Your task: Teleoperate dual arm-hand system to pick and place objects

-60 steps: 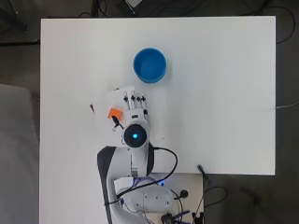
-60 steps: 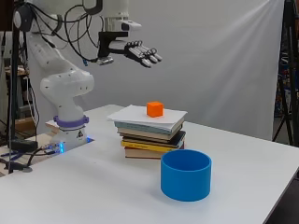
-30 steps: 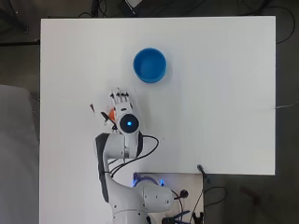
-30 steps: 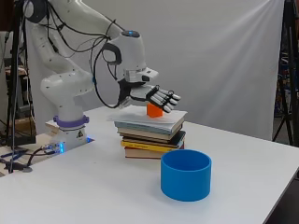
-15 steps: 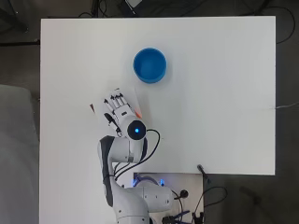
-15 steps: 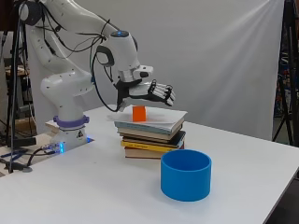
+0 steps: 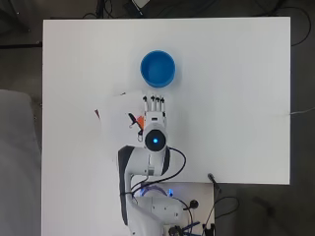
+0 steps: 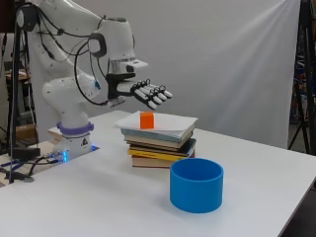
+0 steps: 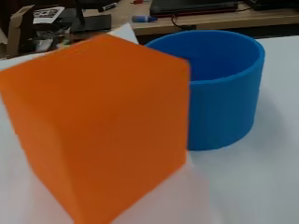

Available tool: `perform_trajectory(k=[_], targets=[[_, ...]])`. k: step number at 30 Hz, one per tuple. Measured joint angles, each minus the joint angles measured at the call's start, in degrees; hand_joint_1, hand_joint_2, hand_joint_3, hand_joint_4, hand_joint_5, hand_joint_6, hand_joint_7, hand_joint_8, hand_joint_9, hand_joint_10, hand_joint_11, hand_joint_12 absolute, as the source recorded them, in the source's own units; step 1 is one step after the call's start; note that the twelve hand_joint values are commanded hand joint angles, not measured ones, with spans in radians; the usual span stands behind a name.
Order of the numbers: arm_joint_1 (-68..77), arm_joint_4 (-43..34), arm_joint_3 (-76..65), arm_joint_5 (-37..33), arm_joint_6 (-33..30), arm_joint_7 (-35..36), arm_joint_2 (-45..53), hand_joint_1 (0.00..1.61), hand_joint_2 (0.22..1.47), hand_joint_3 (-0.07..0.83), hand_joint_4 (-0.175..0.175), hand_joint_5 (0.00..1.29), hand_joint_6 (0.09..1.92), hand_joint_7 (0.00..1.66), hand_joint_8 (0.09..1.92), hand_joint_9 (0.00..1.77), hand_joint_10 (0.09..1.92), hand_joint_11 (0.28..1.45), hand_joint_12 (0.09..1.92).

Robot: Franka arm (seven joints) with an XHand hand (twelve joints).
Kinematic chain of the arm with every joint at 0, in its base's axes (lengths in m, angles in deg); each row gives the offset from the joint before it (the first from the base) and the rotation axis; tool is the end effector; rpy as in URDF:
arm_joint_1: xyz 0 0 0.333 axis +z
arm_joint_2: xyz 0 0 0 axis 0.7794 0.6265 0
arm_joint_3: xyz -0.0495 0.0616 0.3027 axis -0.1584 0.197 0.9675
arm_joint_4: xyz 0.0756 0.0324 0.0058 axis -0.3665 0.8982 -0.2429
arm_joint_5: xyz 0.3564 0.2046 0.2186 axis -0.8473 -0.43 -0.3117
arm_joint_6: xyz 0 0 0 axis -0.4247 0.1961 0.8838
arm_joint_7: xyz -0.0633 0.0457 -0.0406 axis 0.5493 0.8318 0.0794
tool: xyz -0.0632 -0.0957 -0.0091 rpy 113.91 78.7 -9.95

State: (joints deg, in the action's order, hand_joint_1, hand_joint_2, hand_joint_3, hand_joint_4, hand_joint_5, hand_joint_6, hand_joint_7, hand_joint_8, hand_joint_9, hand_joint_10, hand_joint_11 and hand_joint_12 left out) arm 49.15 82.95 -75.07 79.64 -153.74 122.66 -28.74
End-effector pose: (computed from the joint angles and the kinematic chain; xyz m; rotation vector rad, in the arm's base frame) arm 0.3958 -0.0176 0.3947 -2.8843 -1.2001 -0.2131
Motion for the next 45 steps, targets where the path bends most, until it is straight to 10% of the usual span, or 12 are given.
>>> perform_trajectory(k=[39, 40, 41, 43, 45], targets=[[0.3, 6.6, -3.5, -2.1, 7.7, 9.0, -4.0, 0.35, 0.91, 0.002, 0.082, 0.21, 0.09, 0.21, 0.09, 0.4, 0.09, 0.48, 0.09], [0.4, 6.2, -3.2, -2.3, 7.2, 8.8, -2.6, 0.5, 1.0, 0.004, 0.105, 0.4, 0.09, 0.43, 0.09, 0.59, 0.09, 0.55, 0.09], [0.6, 5.6, -2.9, -2.4, 6.6, 8.7, -1.0, 0.78, 1.08, 0.001, 0.024, 0.58, 0.43, 0.64, 0.51, 0.82, 0.52, 0.64, 0.44], [1.0, 4.5, -2.7, -3.7, 5.0, 9.5, 2.4, 0.9, 1.2, 0.006, 0.103, 0.7, 1.1, 0.85, 1.34, 1.09, 1.47, 0.78, 1.34], [1.3, 4.5, -3.4, -6.5, 3.3, 13.0, 4.0, 1.07, 1.27, 0.01, -0.061, 0.62, 1.33, 0.8, 1.57, 1.05, 1.8, 0.74, 1.66]])
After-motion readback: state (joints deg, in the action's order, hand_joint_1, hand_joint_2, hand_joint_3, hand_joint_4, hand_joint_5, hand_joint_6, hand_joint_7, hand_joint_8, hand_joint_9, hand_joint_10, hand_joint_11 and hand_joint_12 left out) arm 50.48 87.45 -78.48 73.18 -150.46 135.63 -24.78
